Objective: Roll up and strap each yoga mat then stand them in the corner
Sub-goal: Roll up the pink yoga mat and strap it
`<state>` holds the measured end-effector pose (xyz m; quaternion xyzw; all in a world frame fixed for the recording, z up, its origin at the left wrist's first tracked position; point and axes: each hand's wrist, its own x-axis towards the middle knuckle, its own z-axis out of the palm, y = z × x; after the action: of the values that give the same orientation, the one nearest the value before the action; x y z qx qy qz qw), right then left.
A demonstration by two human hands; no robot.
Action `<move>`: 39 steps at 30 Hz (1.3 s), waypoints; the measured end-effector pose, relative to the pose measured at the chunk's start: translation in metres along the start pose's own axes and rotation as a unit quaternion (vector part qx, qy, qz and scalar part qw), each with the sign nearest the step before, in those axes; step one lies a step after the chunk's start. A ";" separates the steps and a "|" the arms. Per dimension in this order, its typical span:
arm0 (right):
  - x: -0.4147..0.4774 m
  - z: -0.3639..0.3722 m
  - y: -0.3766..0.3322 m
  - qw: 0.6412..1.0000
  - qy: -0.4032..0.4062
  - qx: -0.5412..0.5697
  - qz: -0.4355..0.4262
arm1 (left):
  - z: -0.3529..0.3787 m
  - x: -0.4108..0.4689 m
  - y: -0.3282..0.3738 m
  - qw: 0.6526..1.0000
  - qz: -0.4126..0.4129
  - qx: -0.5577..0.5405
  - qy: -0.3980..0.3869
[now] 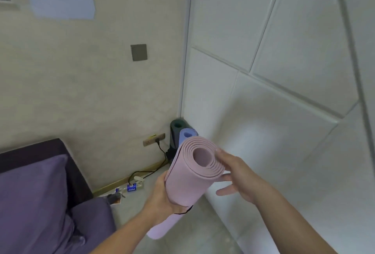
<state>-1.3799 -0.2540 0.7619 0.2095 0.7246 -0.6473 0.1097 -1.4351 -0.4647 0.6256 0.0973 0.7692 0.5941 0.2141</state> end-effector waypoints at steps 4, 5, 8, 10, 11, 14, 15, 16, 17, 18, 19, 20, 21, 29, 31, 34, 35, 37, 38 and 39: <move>0.077 0.015 -0.018 0.999 0.019 -0.031 0.013 | -0.011 0.070 -0.006 0.997 -0.041 0.060 -0.029; 0.099 0.016 -0.020 0.999 0.025 -0.018 0.021 | -0.016 0.088 -0.009 0.997 -0.073 0.024 -0.021; 0.175 0.017 -0.022 0.999 0.028 -0.012 0.042 | -0.033 0.151 -0.012 0.985 -0.125 -0.119 -0.022; 0.227 0.020 -0.022 0.998 0.026 -0.028 0.058 | -0.048 0.192 -0.010 0.982 -0.147 -0.102 -0.063; 0.256 0.021 -0.022 0.997 0.020 -0.036 0.066 | -0.055 0.213 -0.006 0.980 -0.153 -0.102 -0.078; 0.333 0.026 -0.026 0.995 0.009 -0.053 0.084 | -0.076 0.271 0.004 0.965 -0.209 -0.137 -0.078; 0.357 0.027 -0.027 0.994 0.006 -0.060 0.086 | -0.081 0.289 0.003 0.960 -0.220 -0.156 -0.075; 0.379 0.029 -0.027 0.994 -0.003 -0.064 0.093 | -0.087 0.303 0.002 0.954 -0.232 -0.177 -0.066; 0.401 0.032 -0.026 0.992 -0.013 -0.065 0.104 | -0.092 0.317 0.001 0.949 -0.243 -0.194 -0.056; 0.421 0.036 -0.025 0.991 -0.023 -0.069 0.115 | -0.096 0.329 -0.003 0.943 -0.257 -0.207 -0.043; 0.437 0.040 -0.024 0.989 -0.029 -0.078 0.121 | -0.100 0.341 -0.009 0.938 -0.268 -0.218 -0.035; 0.453 0.044 -0.021 0.988 -0.031 -0.088 0.127 | -0.106 0.352 -0.014 0.932 -0.278 -0.231 -0.033; 0.467 0.049 -0.019 0.986 -0.032 -0.094 0.134 | -0.112 0.363 -0.021 0.927 -0.286 -0.239 -0.036; 0.586 0.110 0.047 0.969 -0.006 -0.166 0.180 | -0.133 0.479 -0.120 0.909 -0.402 -0.103 -0.037; 0.613 0.122 0.069 0.961 -0.004 -0.193 0.199 | -0.133 0.503 -0.154 0.900 -0.416 -0.125 -0.026; 0.654 0.132 0.104 0.958 0.007 -0.189 0.217 | -0.135 0.541 -0.194 0.904 -0.408 -0.124 -0.025; 0.667 0.134 0.113 0.958 0.017 -0.176 0.224 | -0.135 0.555 -0.206 0.908 -0.400 -0.118 -0.029; 0.692 0.136 0.128 0.963 0.035 -0.147 0.224 | -0.136 0.582 -0.222 0.916 -0.384 -0.111 -0.030; 0.705 0.135 0.134 0.966 0.040 -0.136 0.218 | -0.137 0.595 -0.229 0.920 -0.377 -0.105 -0.026; 0.719 0.136 0.139 0.968 0.045 -0.126 0.210 | -0.139 0.609 -0.236 0.924 -0.371 -0.093 -0.027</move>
<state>-1.9722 -0.2612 0.3097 0.3703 0.7446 -0.5027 0.2361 -2.0136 -0.4045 0.2975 -0.1998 0.6854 0.5383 0.4478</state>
